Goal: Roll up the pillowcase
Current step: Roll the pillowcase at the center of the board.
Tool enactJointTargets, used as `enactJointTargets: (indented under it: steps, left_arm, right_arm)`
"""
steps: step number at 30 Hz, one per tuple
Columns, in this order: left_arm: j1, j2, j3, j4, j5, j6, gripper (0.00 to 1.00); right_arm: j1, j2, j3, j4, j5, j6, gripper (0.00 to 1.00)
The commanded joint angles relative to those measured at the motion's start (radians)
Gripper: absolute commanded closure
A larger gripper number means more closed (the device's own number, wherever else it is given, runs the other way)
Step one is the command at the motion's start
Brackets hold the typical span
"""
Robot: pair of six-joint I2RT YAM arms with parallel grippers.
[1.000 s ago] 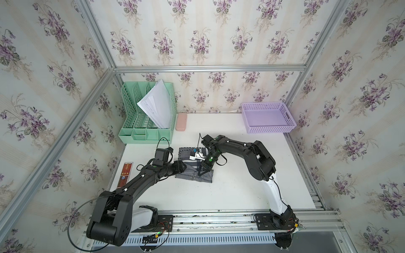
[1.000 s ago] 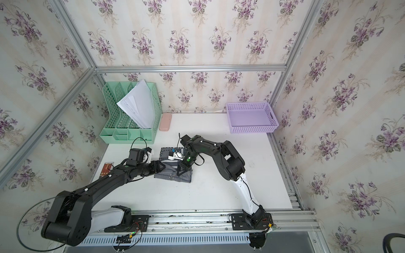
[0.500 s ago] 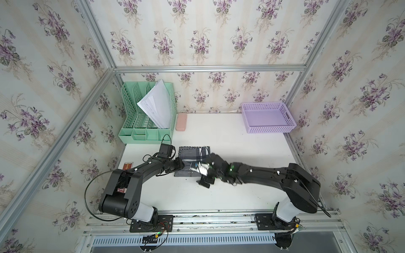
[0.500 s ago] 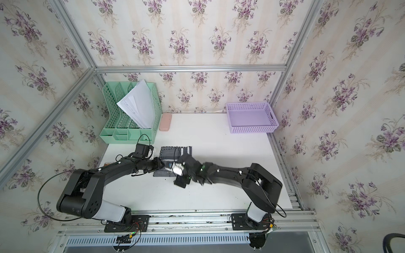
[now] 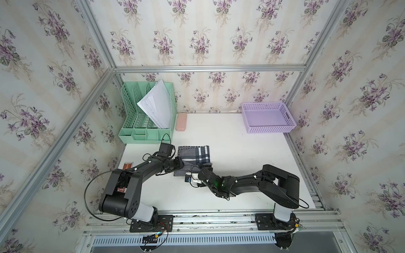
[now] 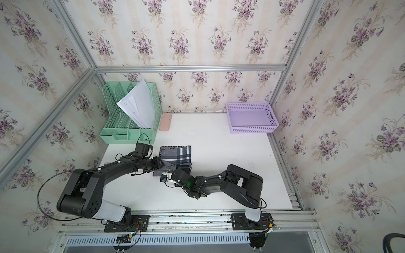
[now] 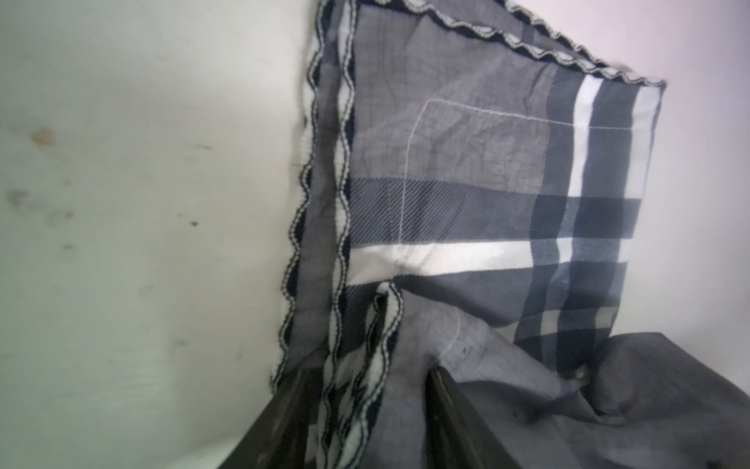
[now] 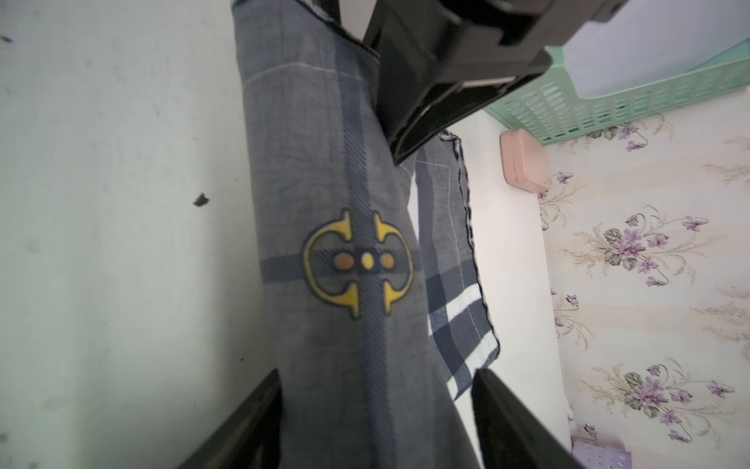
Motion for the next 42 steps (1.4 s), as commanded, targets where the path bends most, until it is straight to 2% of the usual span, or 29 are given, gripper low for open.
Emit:
enactJointTargets:
  steps: [1,3,4,9,12,14,18,23,25,31,33,35,36,37,39,40,42]
  left_arm:
    - [0.011,-0.016,0.001,-0.035,-0.015,0.004,0.48]
    - [0.017,-0.024,0.006,-0.035,-0.006,0.003,0.46]
    - [0.018,-0.031,0.008,-0.035,-0.002,0.004,0.39]
    - [0.035,-0.131,0.007,-0.029,0.065,-0.009,0.1]
    - [0.039,-0.195,0.002,-0.04,0.07,-0.022,0.05]
    - [0.042,-0.229,-0.003,-0.054,0.067,-0.02,0.04]
    - [0.042,-0.254,-0.047,-0.018,0.111,-0.021,0.03]
    - [0.041,-0.238,-0.108,0.022,0.136,-0.024,0.03]
    - [0.042,-0.229,-0.131,0.053,0.141,-0.017,0.08]
    - [0.041,-0.156,-0.129,0.064,0.102,-0.006,0.21]
    - [0.04,-0.121,-0.117,0.055,0.068,-0.004,0.28]
    - [0.04,-0.08,-0.088,0.026,0.041,-0.002,0.33]
    - [0.04,-0.036,-0.071,0.012,0.042,-0.001,0.36]
    - [0.041,-0.012,-0.053,0.0,0.047,-0.001,0.39]
    - [0.041,0.017,-0.033,-0.008,0.051,-0.008,0.44]
    - [0.04,0.023,-0.026,-0.012,0.048,-0.015,0.49]
    - [0.041,0.033,-0.015,-0.019,0.042,-0.017,0.5]
  right_arm:
    - [-0.01,-0.014,0.037,-0.167,-0.13,0.067,0.66]
    - [-0.028,-0.029,0.066,-0.254,-0.217,0.113,0.94]
    - [-0.037,-0.037,0.08,-0.296,-0.262,0.13,1.0]
    - [-0.133,-0.035,0.233,-0.585,-0.575,0.237,1.0]
    - [-0.21,0.015,0.361,-0.775,-0.802,0.283,1.0]
    - [-0.261,0.058,0.434,-0.883,-0.957,0.294,1.0]
    - [-0.35,0.146,0.543,-1.007,-1.174,0.316,1.0]
    - [-0.421,0.272,0.677,-1.107,-1.3,0.382,1.0]
    - [-0.452,0.352,0.75,-1.197,-1.377,0.375,0.98]
    - [-0.465,0.465,0.82,-1.225,-1.317,0.43,0.98]
    - [-0.466,0.461,0.816,-1.185,-1.281,0.469,0.85]
    - [-0.466,0.425,0.79,-1.126,-1.23,0.493,0.78]
    - [-0.465,0.388,0.76,-1.076,-1.196,0.506,0.67]
    - [-0.464,0.337,0.719,-1.009,-1.148,0.531,0.52]
    - [-0.457,0.223,0.62,-0.876,-1.057,0.55,0.15]
    - [-0.444,0.157,0.562,-0.803,-0.982,0.552,0.0]
    - [-0.395,0.025,0.438,-0.655,-0.793,0.52,0.0]
